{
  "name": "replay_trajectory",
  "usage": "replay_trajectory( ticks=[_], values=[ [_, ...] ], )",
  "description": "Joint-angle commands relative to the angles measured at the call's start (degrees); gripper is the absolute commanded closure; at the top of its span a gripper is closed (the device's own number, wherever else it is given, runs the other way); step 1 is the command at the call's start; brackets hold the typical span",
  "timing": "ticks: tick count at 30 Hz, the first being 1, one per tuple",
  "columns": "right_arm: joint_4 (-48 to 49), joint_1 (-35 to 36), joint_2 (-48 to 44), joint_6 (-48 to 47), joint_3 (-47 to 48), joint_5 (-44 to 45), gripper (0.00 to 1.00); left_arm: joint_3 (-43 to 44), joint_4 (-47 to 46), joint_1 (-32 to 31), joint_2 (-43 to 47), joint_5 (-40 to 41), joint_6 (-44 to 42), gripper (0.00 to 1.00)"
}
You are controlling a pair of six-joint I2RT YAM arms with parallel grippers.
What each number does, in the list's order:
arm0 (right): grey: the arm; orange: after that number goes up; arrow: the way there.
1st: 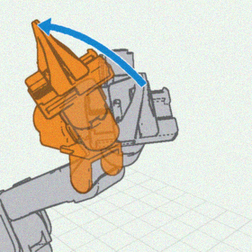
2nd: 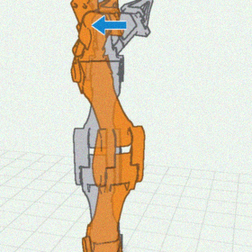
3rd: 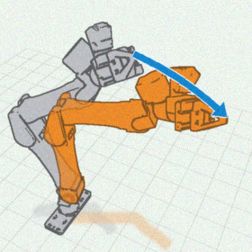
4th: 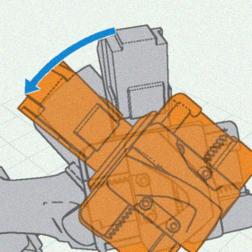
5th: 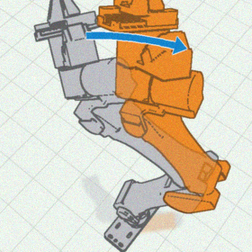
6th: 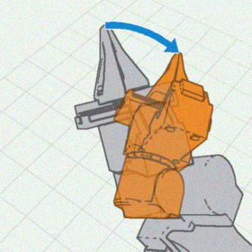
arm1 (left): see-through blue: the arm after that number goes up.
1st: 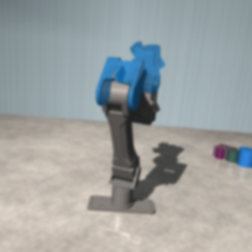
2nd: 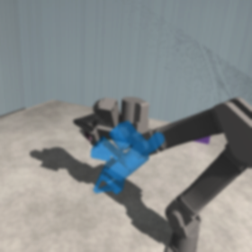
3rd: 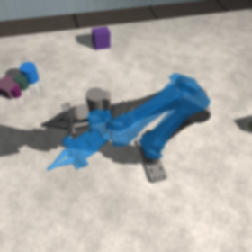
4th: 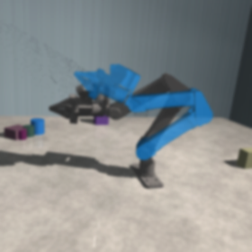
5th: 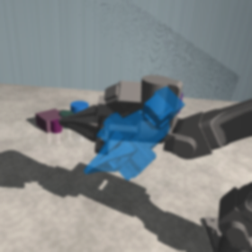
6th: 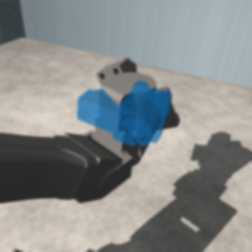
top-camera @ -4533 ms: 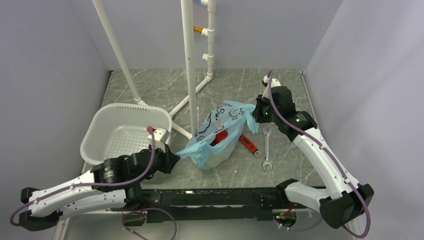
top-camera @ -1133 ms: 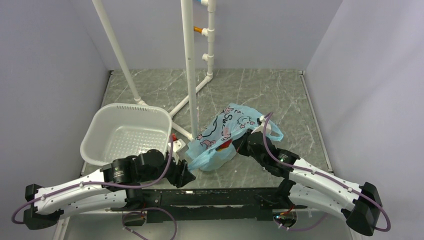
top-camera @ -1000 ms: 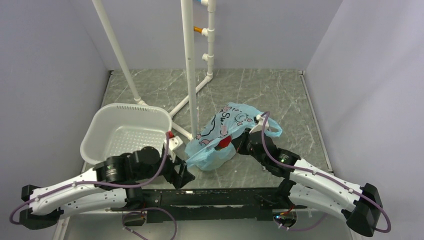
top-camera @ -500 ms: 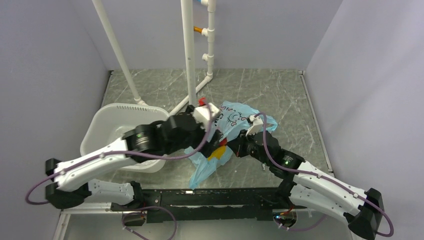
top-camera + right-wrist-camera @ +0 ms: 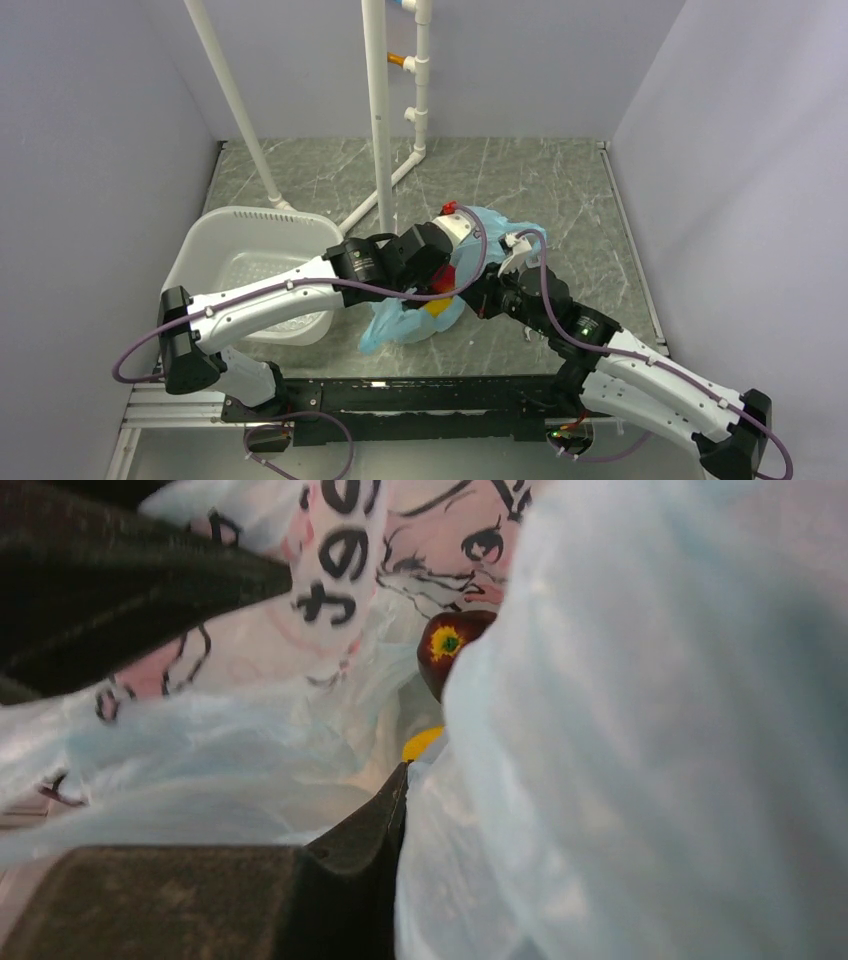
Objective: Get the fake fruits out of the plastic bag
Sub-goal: Adjust the plastic bag at the center of the board.
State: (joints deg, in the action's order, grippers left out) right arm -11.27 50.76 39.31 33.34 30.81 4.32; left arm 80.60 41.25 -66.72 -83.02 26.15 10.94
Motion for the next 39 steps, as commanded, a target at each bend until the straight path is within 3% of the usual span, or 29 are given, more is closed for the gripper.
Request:
replay_trajectory(
  ticks=[1,4,7,10,14,17,20,23,26,29,39],
  values=[
    [-3.5,0.0,-2.8,-0.6,0.2,1.8,1.00,-0.6,-0.3,1.6,1.5,3.1,-1.5,0.87],
    [-11.5,0.0,-4.6,5.0,1.3,10.7,1.00,-2.3,0.9,2.3,4.9,7.5,-0.6,1.00],
    [-26.9,0.0,-7.1,20.3,2.4,23.9,1.00,-4.6,1.4,3.5,10.4,12.9,0.9,1.00],
    [-31.5,0.0,-11.5,28.9,0.8,26.3,1.00,-8.0,-1.0,6.3,16.8,12.9,0.7,1.00],
    [-32.3,0.0,-17.2,28.2,-1.0,26.1,1.00,-10.5,-0.9,10.0,21.3,7.4,0.6,1.00],
    [-25.3,0.0,-19.1,19.0,-3.0,20.8,1.00,-10.6,1.6,10.3,20.8,5.0,1.9,1.00],
    [-19.1,0.0,-14.7,11.9,-2.7,15.2,1.00,-11.3,1.9,10.4,19.8,0.8,3.3,1.00],
    [-20.5,0.0,-8.7,10.2,0.2,15.5,1.00,-11.5,2.2,10.3,19.5,0.8,3.9,1.00],
    [-23.4,-0.2,-5.5,11.7,1.7,17.6,1.00,-11.1,3.2,10.4,20.4,2.6,3.3,1.00],
    [-29.6,-0.7,-3.9,19.3,2.8,26.7,1.00,-10.7,5.3,11.5,22.2,5.2,1.9,1.00],
    [-34.5,-4.3,-5.1,23.3,3.5,31.4,1.00,-13.6,6.4,21.7,29.7,4.5,-1.2,1.00]
  ],
)
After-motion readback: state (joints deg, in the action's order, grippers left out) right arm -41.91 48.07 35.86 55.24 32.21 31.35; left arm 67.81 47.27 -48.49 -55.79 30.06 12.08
